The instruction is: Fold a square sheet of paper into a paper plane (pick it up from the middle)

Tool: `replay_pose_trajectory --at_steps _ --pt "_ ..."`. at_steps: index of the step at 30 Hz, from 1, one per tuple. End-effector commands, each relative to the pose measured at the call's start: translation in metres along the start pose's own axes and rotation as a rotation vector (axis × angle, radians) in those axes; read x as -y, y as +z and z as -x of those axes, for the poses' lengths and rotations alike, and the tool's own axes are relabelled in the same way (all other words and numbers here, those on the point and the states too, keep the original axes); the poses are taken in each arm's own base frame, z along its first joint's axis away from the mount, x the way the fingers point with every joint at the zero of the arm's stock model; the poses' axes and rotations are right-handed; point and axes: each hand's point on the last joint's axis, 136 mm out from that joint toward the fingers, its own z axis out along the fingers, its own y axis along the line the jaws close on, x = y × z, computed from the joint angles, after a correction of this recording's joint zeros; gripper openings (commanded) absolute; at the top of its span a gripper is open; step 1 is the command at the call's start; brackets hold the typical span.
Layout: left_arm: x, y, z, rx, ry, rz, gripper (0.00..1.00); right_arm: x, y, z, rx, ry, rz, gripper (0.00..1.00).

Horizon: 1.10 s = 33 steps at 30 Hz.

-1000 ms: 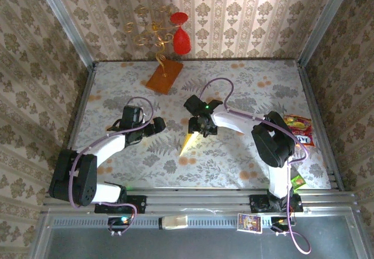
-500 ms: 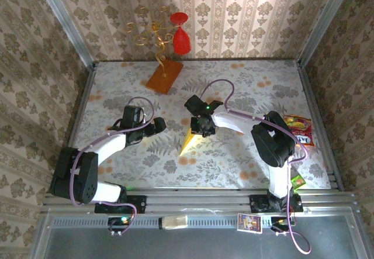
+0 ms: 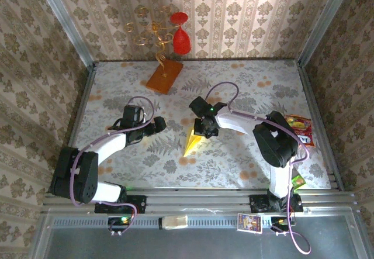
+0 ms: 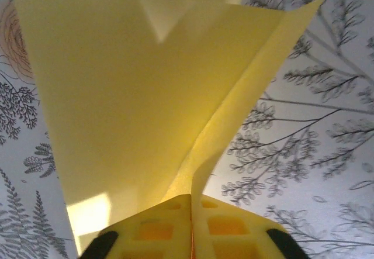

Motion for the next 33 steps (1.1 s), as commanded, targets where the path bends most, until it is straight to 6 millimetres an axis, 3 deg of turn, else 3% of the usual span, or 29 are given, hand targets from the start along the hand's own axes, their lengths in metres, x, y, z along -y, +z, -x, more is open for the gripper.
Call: replay_pose_trajectory --at_steps 1,8,12,17,23,30,33 --pt "0.013 -0.01 0.014 0.037 0.01 -0.026 1.0 -0.008 -0.026 0.021 0.065 -0.01 0.061 0.04" --pt "0.009 -0.043 0.035 0.125 -0.009 -0.034 1.0 -0.047 -0.055 0.027 0.025 -0.126 0.266 0.0" --pt "0.015 -0.046 0.041 0.154 -0.031 -0.064 1.0 -0.077 -0.068 0.032 0.032 -0.187 0.414 0.0" --pt "0.026 -0.038 0.042 0.13 -0.037 -0.098 1.0 -0.088 -0.056 0.024 -0.032 -0.188 0.495 0.0" --pt "0.044 -0.021 0.034 0.079 -0.007 -0.114 1.0 -0.069 -0.021 0.02 -0.11 -0.099 0.527 0.0" --pt "0.066 0.005 0.014 -0.008 0.009 -0.138 1.0 -0.017 0.013 0.019 -0.142 -0.015 0.448 0.0" --pt "0.073 0.012 0.002 -0.047 0.004 -0.149 1.0 0.001 0.015 0.016 -0.147 0.012 0.428 0.0"
